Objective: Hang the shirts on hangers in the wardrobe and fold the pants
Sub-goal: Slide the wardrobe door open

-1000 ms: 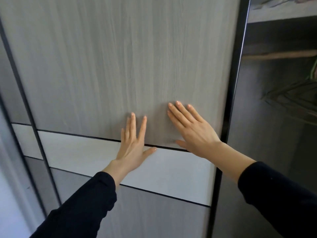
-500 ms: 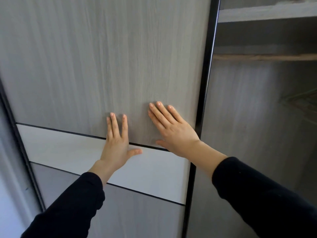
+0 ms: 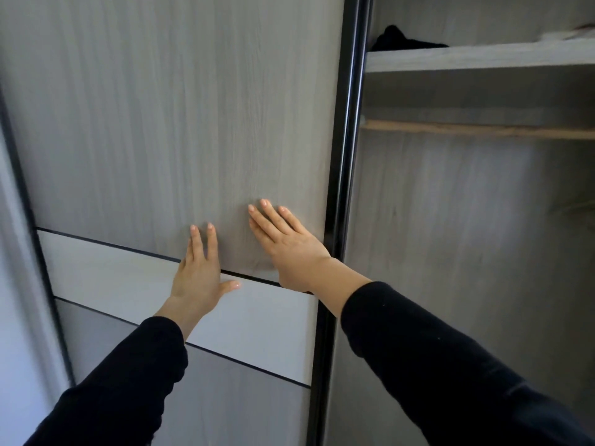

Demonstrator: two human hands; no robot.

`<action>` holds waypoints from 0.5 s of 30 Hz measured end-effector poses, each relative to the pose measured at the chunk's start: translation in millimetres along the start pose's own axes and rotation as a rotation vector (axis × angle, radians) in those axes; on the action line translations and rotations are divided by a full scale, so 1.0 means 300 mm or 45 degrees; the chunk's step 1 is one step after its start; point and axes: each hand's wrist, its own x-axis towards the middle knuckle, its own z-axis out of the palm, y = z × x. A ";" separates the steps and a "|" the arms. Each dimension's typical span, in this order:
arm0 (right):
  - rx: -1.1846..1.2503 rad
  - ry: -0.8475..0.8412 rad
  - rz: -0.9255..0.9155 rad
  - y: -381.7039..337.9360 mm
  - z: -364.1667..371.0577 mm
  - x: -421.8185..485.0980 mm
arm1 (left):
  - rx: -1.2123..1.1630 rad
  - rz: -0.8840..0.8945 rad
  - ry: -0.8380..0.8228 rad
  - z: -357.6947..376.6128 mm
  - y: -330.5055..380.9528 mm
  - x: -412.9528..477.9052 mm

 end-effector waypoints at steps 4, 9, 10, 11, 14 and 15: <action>0.010 -0.043 -0.036 0.001 -0.003 0.001 | -0.052 -0.029 -0.002 -0.014 0.013 -0.007; 0.375 0.027 -0.072 0.061 -0.063 -0.043 | -0.345 -0.017 0.099 -0.045 0.089 -0.043; 0.450 0.108 -0.038 0.089 -0.079 -0.076 | -0.421 0.028 0.192 -0.054 0.128 -0.050; 0.492 0.211 0.004 0.123 -0.091 -0.116 | -0.501 0.089 0.299 -0.065 0.175 -0.055; 0.519 0.497 0.180 0.258 -0.092 -0.266 | -0.741 0.297 0.573 -0.112 0.372 -0.047; 0.513 0.526 0.250 0.309 -0.086 -0.319 | -0.772 0.370 0.619 -0.125 0.450 -0.042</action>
